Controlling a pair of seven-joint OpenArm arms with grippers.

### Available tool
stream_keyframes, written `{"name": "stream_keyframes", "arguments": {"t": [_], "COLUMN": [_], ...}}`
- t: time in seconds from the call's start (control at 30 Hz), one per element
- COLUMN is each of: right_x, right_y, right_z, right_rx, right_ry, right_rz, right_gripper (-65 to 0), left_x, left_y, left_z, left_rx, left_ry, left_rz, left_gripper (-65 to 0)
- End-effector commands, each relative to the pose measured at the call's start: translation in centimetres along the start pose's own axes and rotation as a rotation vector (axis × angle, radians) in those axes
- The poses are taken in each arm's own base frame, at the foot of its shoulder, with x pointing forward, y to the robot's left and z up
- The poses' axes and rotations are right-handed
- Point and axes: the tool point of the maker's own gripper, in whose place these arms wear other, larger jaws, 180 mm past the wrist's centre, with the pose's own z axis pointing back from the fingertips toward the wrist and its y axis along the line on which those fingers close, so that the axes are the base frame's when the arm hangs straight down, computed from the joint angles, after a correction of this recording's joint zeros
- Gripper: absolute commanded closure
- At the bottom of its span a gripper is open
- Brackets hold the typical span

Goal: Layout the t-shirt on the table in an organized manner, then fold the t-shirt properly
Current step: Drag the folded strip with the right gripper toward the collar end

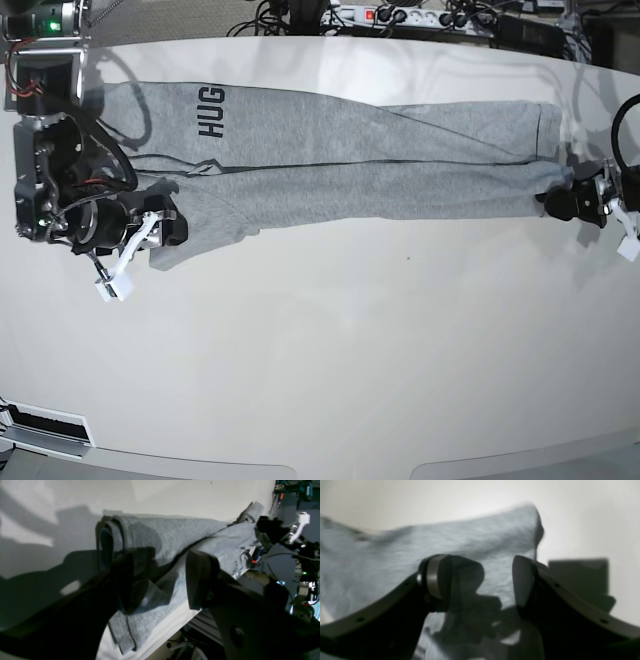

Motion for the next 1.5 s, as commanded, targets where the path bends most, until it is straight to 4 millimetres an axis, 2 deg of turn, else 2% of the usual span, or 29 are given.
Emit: {"name": "stream_keyframes", "arguments": {"t": [0.0,0.1,0.2,0.5,0.83,0.9,0.97,1.03,1.07,1.13,1.27,1.37,1.47], "right_x": [2.5,2.2,2.6,5.5,5.7,5.7,5.6,5.7,5.8,6.5,7.9,7.9,7.0], "right_y": [-0.2,-0.5,0.0,0.2,0.5,0.8,0.8,0.7,0.8,1.1,3.8,5.7,7.5], "right_z": [0.3,-0.4,-0.7,-0.2,-0.4,-0.7,-1.2,-1.6,-1.7,-1.6,-0.6,0.7,2.4], "right_rx": [-0.001,-0.016,0.002,0.009,0.014,0.013,-0.02,-0.05,-0.051,-0.035,0.079,0.126,0.164], "right_ry": [-0.074,-0.099,-0.105,-0.155,-0.165,-0.17,-0.162,-0.165,-0.169,-0.181,-0.185,-0.158,-0.149], "right_rz": [0.011,0.003,0.01,0.039,0.033,0.032,0.037,0.062,0.078,0.1,0.166,0.19,0.231], "right_gripper": [-39.4,-39.4,-39.4,-39.4,-38.4,-32.1,-18.9,-2.8,0.0,0.0,0.0,0.0,0.0], "left_x": [1.8,1.8,2.1,2.3,2.8,2.8,2.9,2.8,2.8,2.8,2.6,2.6,2.8], "left_y": [-0.4,-0.4,-0.4,-0.4,-0.4,-0.5,-0.5,-0.6,-0.6,-0.7,-0.7,-0.7,-0.7], "left_z": [1.4,1.3,1.3,1.4,1.4,1.4,1.3,1.1,1.0,0.9,0.6,0.6,0.6], "left_rx": [-0.001,-0.002,-0.002,-0.002,-0.002,-0.004,-0.006,-0.008,-0.01,-0.013,-0.015,-0.013,-0.015], "left_ry": [-0.046,-0.047,-0.063,-0.072,-0.099,-0.103,-0.106,-0.105,-0.105,-0.105,-0.099,-0.098,-0.108], "left_rz": [-0.028,-0.028,-0.028,-0.028,-0.028,-0.028,-0.027,-0.026,-0.026,-0.025,-0.025,-0.026,-0.025], "left_gripper": [-34.9,-34.9,-34.9,-34.9,-34.9,-34.9,-34.9,-34.9,-34.9,-34.9,-34.9,-34.9,-34.9]}}
